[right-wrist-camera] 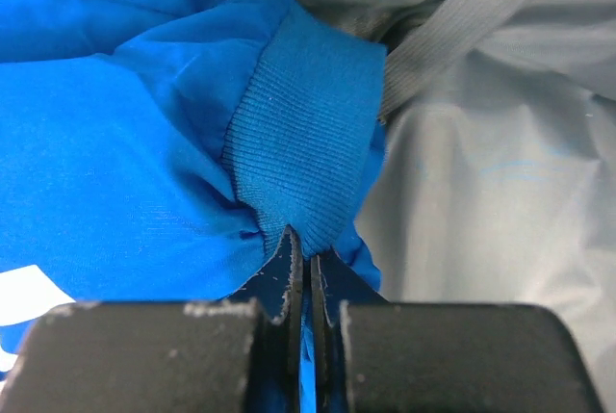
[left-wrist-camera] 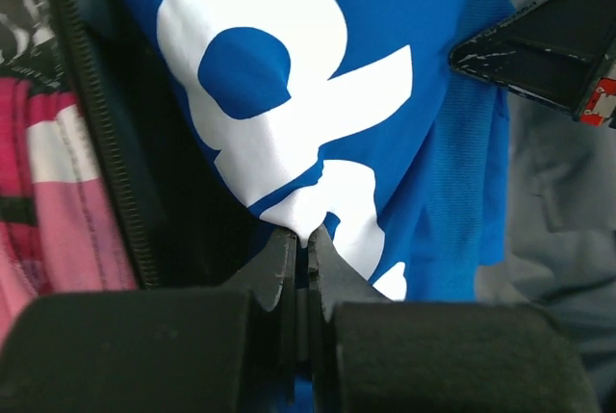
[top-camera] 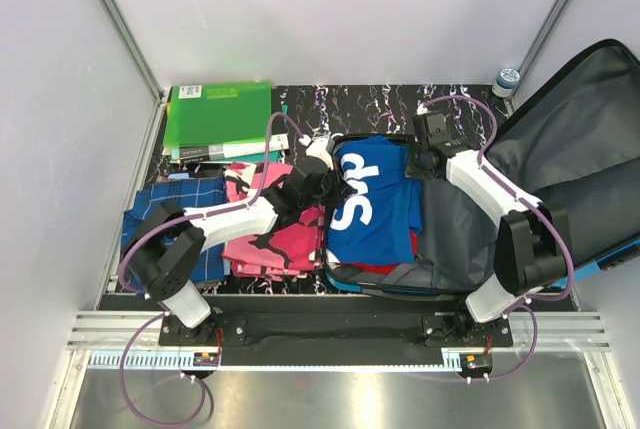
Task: Pack the luggage
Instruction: Place the clothes in the luggage.
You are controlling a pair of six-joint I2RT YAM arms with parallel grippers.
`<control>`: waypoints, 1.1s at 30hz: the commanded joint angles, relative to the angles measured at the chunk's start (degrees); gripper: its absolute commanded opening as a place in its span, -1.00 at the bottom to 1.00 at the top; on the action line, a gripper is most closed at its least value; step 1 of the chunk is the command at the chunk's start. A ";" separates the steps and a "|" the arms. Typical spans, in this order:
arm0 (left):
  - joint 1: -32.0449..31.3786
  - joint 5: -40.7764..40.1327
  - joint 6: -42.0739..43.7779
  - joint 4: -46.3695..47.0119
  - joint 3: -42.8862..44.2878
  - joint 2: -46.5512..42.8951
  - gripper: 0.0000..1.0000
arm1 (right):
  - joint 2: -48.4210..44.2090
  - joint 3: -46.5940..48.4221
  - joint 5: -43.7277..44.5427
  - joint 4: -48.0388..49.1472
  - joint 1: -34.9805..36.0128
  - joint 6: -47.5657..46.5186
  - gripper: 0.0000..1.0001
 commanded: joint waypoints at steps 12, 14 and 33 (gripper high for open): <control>2.16 -2.92 7.61 -7.26 3.76 -2.92 0.58 | -3.49 5.07 -0.28 -0.48 -1.02 -0.39 0.66; 2.16 -3.97 9.37 -10.06 4.38 -5.11 0.67 | -5.61 4.81 -1.50 -1.36 -0.93 0.49 0.67; 24.48 1.39 12.98 -15.96 -13.71 -28.85 0.98 | 5.09 -2.39 -13.39 8.22 8.65 7.96 0.68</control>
